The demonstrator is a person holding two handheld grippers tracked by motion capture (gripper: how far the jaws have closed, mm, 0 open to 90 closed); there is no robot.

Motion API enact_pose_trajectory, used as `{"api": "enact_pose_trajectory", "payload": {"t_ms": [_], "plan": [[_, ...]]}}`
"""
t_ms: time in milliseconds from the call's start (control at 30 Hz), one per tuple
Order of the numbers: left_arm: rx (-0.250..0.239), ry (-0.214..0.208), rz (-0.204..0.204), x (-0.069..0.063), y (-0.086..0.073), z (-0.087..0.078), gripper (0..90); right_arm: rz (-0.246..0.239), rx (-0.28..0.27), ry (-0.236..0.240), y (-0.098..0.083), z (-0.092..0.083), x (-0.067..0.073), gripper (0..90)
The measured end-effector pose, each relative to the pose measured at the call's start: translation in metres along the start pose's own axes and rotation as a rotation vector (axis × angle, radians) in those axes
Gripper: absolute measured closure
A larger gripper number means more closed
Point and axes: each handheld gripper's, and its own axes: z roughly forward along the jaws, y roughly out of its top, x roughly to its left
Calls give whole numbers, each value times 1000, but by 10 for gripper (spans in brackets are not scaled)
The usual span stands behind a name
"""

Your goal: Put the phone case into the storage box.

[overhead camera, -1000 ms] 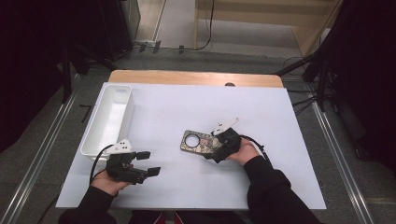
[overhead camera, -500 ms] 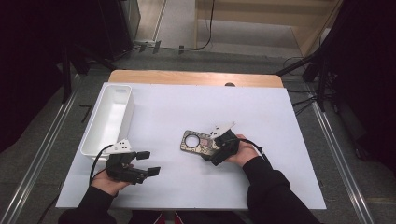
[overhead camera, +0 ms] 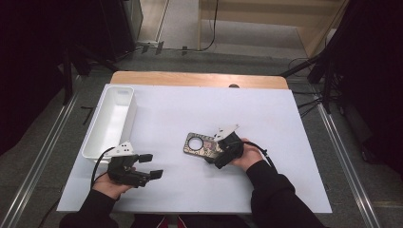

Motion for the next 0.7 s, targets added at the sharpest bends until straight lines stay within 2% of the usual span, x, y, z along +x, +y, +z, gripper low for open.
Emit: {"api": "enact_pose_trajectory", "payload": {"t_ms": [100, 233, 700], "plan": [[-1, -1, 0, 0, 0, 0, 187, 0, -3, -1, 0, 0, 0, 0], [-1, 1, -2, 0, 0, 0, 187, 19, -18, -12, -2, -3, -1, 64], [-4, -1, -4, 1, 0, -1, 187, 8, -32, -5, -3, -4, -3, 91]]}}
